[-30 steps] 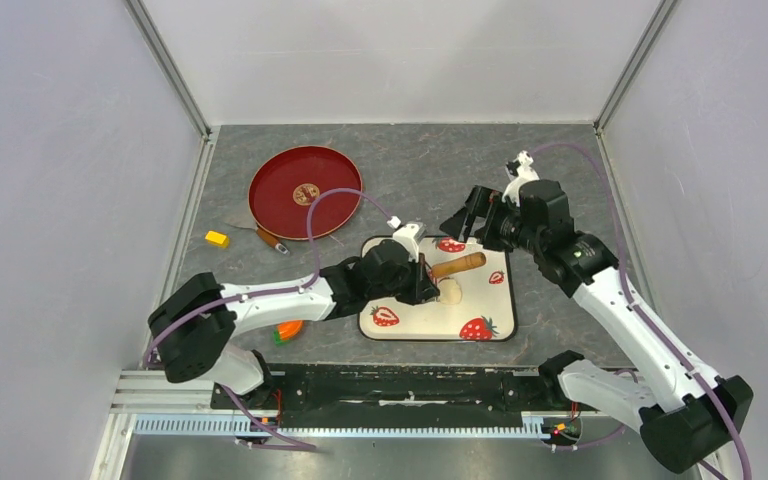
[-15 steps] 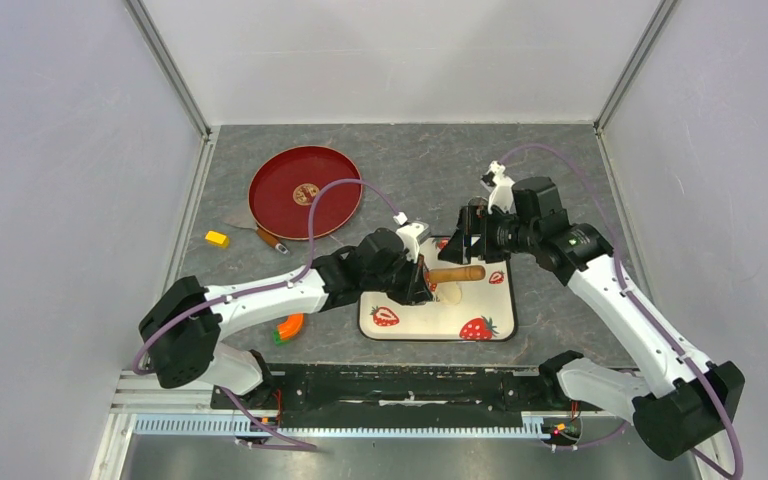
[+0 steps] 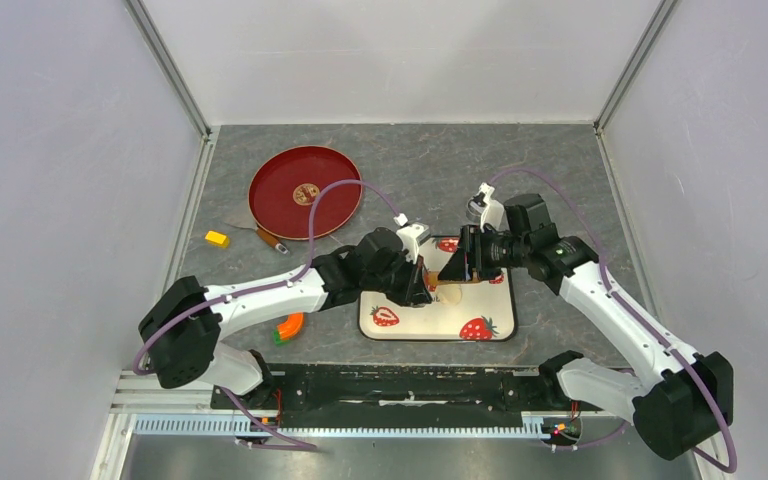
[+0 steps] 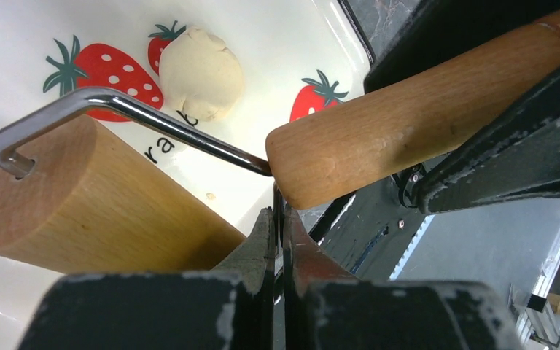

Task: Roll out the dumpling wrappers from the dough

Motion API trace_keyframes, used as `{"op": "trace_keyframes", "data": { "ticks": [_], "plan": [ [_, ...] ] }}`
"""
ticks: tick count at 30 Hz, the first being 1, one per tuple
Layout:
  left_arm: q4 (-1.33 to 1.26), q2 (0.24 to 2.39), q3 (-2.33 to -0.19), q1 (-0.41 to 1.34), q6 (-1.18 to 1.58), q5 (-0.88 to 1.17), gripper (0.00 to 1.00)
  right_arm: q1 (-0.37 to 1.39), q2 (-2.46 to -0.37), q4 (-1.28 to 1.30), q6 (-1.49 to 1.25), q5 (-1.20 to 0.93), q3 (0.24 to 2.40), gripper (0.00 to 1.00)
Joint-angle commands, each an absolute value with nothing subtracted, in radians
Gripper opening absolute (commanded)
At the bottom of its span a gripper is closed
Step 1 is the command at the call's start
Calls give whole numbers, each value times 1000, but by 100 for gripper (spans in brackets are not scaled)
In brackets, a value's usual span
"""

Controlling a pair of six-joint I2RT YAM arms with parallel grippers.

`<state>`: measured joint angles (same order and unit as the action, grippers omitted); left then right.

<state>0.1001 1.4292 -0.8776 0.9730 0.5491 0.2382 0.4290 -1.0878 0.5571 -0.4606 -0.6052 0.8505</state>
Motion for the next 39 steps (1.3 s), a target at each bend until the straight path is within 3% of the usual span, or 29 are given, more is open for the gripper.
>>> {"op": "trace_keyframes", "data": {
  "ticks": [1, 6, 9, 11, 14, 16, 23, 26, 30, 32, 34, 36, 39],
  "plan": [
    [56, 1385, -911, 969, 500, 257, 2, 429, -1081, 485, -479, -648, 848, 44],
    [57, 1385, -911, 968, 506, 243, 2, 431, -1092, 501, -465, -656, 848, 19],
    [55, 1381, -908, 966, 512, 239, 2, 433, -1095, 516, -449, -657, 851, 13],
    [55, 1379, -907, 963, 516, 238, 2, 434, -1095, 526, -441, -658, 857, 18],
    [58, 1379, -902, 959, 517, 236, 2, 433, -1092, 541, -432, -655, 869, 41],
    [60, 1377, -899, 955, 517, 238, 2, 433, -1090, 549, -425, -657, 877, 49],
    [60, 1381, -900, 954, 515, 242, 2, 436, -1098, 553, -425, -665, 879, 53],
    [60, 1385, -903, 954, 515, 245, 2, 440, -1104, 555, -426, -666, 880, 42],
    [58, 1386, -904, 953, 516, 245, 3, 446, -1112, 561, -424, -658, 880, 13],
    [56, 1386, -906, 951, 526, 248, 19, 447, -1113, 570, -417, -645, 883, 0],
    [31, 1377, -902, 938, 567, 263, 51, 449, -1114, 578, -405, -625, 887, 0],
    [-52, 1363, -873, 909, 631, 319, 63, 448, -1119, 591, -394, -583, 889, 0],
    [-318, 1349, -766, 809, 811, 508, 67, 448, -1134, 635, -361, -492, 908, 0]
  ]
}}
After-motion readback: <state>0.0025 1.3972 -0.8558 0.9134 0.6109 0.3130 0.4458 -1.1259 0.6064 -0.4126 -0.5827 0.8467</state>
